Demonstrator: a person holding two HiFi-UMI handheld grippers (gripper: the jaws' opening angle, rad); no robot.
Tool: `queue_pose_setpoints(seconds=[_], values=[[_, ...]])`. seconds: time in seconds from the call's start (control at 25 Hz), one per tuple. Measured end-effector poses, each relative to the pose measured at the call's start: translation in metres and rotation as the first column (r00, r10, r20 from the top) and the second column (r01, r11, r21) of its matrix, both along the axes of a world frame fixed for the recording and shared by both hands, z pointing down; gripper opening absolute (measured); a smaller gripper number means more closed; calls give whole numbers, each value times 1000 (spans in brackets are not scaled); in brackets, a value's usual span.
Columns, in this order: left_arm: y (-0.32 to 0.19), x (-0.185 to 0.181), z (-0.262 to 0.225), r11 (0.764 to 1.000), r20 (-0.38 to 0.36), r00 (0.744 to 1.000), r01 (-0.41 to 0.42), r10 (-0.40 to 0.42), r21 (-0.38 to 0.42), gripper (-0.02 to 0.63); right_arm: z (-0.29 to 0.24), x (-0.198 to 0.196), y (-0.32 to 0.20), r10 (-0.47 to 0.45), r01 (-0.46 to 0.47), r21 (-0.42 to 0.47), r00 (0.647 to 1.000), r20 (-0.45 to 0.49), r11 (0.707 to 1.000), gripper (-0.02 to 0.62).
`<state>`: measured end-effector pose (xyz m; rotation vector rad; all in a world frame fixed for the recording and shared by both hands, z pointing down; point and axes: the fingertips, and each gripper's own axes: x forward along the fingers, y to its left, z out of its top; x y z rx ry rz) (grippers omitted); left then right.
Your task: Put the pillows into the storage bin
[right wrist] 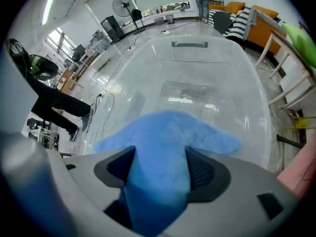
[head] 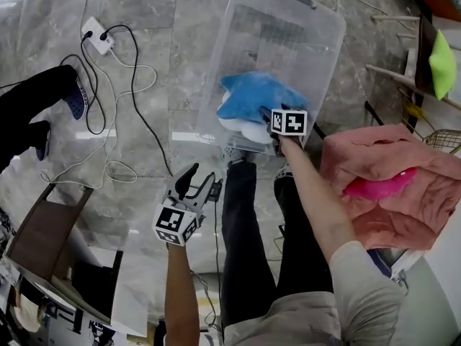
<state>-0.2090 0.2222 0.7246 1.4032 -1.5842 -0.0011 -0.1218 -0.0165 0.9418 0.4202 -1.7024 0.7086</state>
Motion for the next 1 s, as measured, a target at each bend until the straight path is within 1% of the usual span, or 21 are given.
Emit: queue_pose_setpoints(seconds=[0.12,0.2,0.44,0.56,0.68,0.88,1.0], values=[[4,6,5,999,11,1000,-27,28,-17,195,16,-7,12,24,-24,-16,1000,-4,1000,327],[0,6,5,999,17,999,-36,37,-17,195,19,-9,11,29,-29,-21,1000,-5,999,323],[-4,7,-6,998,32,998,-58,58,-13,195,2,-3,11,31,-31,-10,999,8,999,307],[-12,14,-16,997,38,996,-77,77,-5,195,-19,5,9,28,-28,-12,999,27,1000,299],[-26,26,-26,994,43,993,-107,106,12,195,-48,14,8,27,-26,-14,997,75,1000,299],[-52,46,-42,983,53,983,-178,176,33,195,-104,34,6,24,-31,39,983,183,999,293],[-76,64,-51,972,67,971,-231,228,48,195,-132,56,4,17,-32,63,972,234,997,293]])
